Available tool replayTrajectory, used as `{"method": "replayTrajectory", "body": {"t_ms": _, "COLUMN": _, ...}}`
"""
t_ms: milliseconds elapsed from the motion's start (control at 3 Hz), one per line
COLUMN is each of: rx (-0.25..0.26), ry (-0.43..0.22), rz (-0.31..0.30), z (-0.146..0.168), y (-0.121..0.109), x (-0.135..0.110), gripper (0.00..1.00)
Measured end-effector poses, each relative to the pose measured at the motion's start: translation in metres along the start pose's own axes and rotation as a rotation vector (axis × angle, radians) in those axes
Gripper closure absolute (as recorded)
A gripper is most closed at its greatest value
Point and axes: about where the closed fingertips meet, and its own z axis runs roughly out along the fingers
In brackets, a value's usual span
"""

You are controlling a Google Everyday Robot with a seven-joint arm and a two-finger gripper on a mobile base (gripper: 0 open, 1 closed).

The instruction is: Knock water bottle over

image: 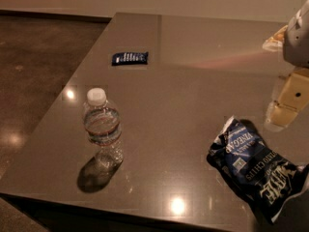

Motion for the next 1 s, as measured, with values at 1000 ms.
{"method": "replayTrajectory", "body": {"t_ms": 1000, "rx": -0.039, "ry": -0.089, "rz": -0.01, "z": 0.006, "y": 0.022, "x": -0.027, "gripper": 0.0}}
